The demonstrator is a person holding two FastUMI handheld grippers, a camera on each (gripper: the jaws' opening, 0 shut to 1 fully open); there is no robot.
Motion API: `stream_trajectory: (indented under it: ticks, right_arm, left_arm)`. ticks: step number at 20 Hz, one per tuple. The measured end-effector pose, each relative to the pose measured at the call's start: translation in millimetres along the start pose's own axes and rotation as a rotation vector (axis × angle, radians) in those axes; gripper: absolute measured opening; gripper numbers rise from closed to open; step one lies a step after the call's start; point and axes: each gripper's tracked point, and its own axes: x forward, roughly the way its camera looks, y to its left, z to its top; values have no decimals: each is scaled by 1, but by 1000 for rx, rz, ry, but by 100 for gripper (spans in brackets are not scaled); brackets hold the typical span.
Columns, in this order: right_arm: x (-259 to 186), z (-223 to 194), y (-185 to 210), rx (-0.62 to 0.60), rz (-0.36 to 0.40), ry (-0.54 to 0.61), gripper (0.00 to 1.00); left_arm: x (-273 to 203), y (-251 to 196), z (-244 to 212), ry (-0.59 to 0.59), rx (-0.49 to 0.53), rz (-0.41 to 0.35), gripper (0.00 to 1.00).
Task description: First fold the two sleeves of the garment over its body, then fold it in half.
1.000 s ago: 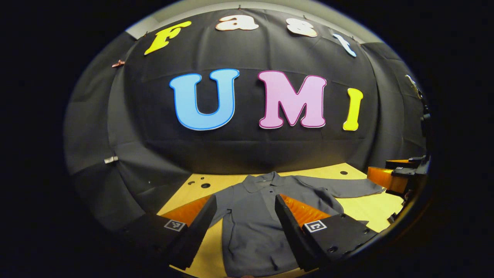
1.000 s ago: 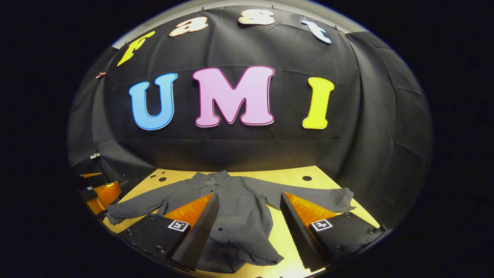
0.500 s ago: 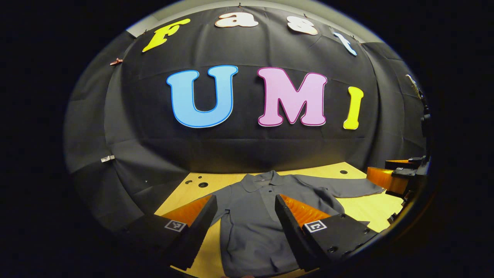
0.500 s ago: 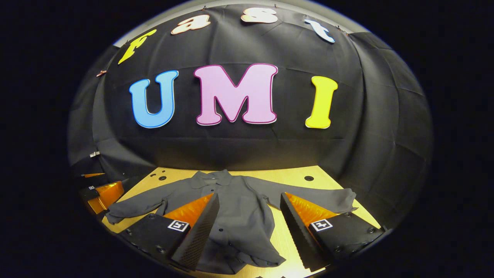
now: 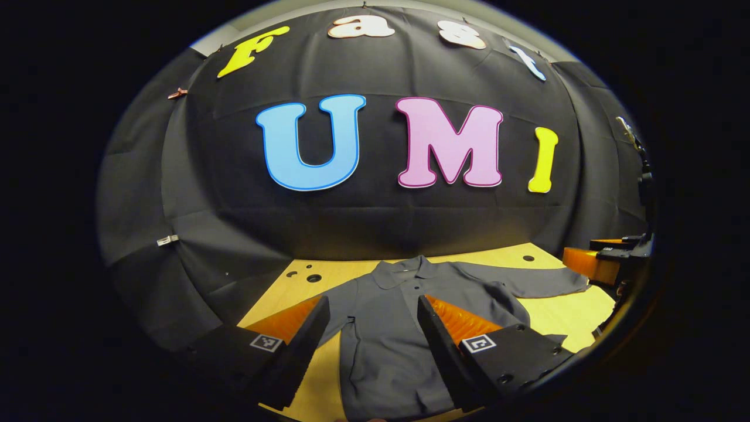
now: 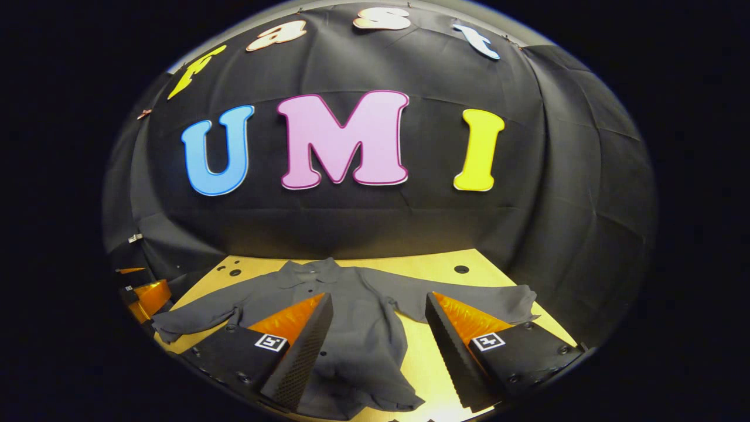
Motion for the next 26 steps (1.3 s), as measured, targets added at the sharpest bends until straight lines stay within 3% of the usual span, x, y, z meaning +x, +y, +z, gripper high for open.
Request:
stream_trajectory:
  ticks: [8,14,20,26]
  right_arm:
    - [42,-4,-91,77,-164,38,98]
    - [70,-26,-159,91,-244,107,98]
    - [99,-62,-214,198,-307,185,99]
    - [131,-109,-289,205,-442,293,99]
  left_arm:
    - [9,2,-13,71,-40,42,95]
    - [27,-3,-20,115,-56,71,95]
    - [42,-7,-24,146,-64,106,95]
    - [48,-8,-46,218,-25,134,95]
